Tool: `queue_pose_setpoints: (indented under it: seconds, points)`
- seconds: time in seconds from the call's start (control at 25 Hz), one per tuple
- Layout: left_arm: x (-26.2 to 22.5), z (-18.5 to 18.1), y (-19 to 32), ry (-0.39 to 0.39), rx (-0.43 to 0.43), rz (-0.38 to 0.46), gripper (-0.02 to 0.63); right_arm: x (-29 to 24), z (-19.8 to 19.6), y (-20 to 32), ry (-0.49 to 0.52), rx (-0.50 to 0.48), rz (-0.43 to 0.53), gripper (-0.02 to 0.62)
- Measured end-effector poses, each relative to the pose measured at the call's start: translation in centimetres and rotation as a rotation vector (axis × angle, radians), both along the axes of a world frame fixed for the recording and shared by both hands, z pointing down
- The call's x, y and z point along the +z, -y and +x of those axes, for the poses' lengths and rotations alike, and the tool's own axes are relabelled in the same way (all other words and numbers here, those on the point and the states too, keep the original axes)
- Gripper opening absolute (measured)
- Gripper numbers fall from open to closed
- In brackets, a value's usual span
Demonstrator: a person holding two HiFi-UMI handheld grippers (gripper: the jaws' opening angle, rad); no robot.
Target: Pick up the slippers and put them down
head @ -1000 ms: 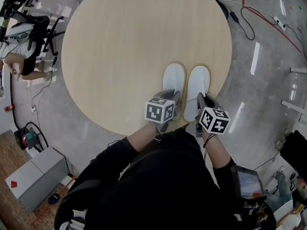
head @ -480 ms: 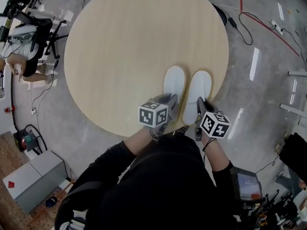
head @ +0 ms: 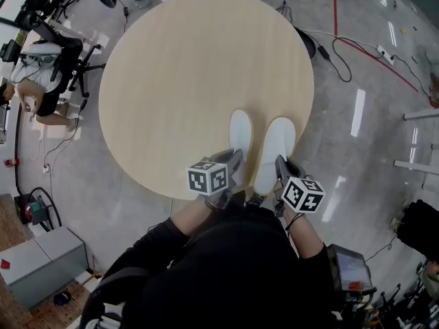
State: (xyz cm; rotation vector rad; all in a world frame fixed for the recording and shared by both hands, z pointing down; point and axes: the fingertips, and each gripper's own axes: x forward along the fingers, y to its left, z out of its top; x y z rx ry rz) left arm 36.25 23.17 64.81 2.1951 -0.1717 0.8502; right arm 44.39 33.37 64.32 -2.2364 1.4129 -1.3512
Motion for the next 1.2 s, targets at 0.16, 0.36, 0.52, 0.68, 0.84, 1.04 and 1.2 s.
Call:
queue_pose_setpoints:
  seconds: [0.16, 0.36, 0.52, 0.68, 0.84, 1.04, 1.2]
  points:
    - [-2.3, -1.4, -2.0, -0.036, -0.017, -0.012, 0.032, -2.4, -1.8, -1.2, -0.008, -0.025, 0.051, 0.031]
    - [-6.2, -2.8, -5.2, -0.115, -0.007, 0.022, 0.032, -5.4, -3.7, -3.4, -0.037, -0.066, 0.113, 0.031]
    - [-10.2, -5.5, -6.6, -0.193, -0.036, 0.055, 0.032, -8.3, -5.5, -4.8, -0.055, -0.080, 0.168, 0.031]
    - [-13.0, -8.2, -7.5, -0.266, -0.092, 0.077, 0.034, -10.9, -6.6, -5.6, -0.101, -0.110, 0.228, 0.031]
    - [-14.9, -10.0, -8.6, -0.300, -0.114, 0.097, 0.034, -13.8, -7.7, -5.6, -0.152, -0.147, 0.300, 0.031]
    - [-16.3, -10.9, -9.0, -0.326, -0.110, 0.132, 0.034, -15.1, -9.5, -5.0, -0.135, -0.161, 0.361, 0.031]
    - [-18.5, -9.8, -9.5, -0.409, -0.114, 0.147, 0.034, -14.4, -9.8, -5.3, -0.127, -0.187, 0.362, 0.031]
